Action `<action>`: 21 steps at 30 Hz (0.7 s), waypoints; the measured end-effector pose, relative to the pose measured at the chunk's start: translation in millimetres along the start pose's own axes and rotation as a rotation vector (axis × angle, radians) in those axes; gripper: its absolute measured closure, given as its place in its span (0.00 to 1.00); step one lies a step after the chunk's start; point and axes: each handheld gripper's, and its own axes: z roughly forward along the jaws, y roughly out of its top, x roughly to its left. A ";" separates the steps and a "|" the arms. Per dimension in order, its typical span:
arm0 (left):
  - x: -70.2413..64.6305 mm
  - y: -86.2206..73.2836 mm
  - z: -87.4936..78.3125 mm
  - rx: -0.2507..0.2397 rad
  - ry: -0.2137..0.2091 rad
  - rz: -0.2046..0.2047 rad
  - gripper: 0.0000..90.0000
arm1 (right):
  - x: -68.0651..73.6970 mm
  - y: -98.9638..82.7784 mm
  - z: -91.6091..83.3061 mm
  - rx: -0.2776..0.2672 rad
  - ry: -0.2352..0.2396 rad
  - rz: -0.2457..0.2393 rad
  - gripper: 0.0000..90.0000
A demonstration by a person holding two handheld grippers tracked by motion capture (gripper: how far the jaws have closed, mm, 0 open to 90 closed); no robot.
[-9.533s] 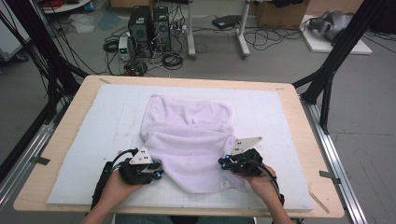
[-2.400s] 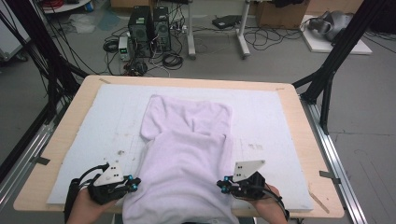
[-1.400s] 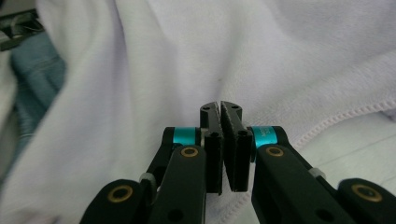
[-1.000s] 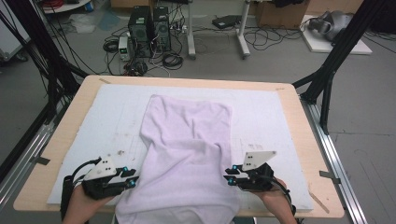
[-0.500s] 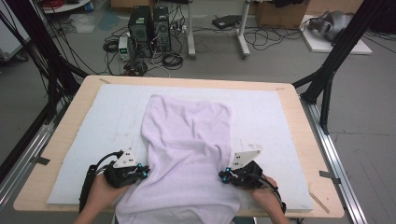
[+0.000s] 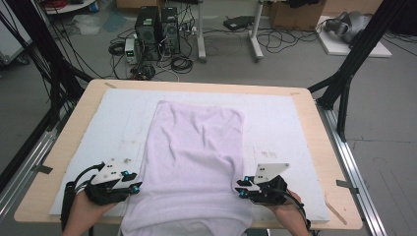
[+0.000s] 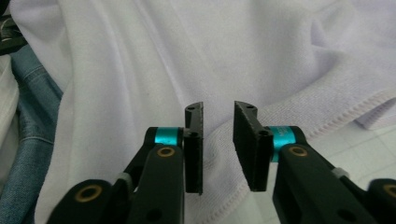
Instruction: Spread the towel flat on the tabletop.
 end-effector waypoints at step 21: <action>-12.6 -4.6 -7.9 -0.011 -0.044 0.019 0.66 | 12.9 -6.7 -14.3 -0.041 0.057 0.003 0.79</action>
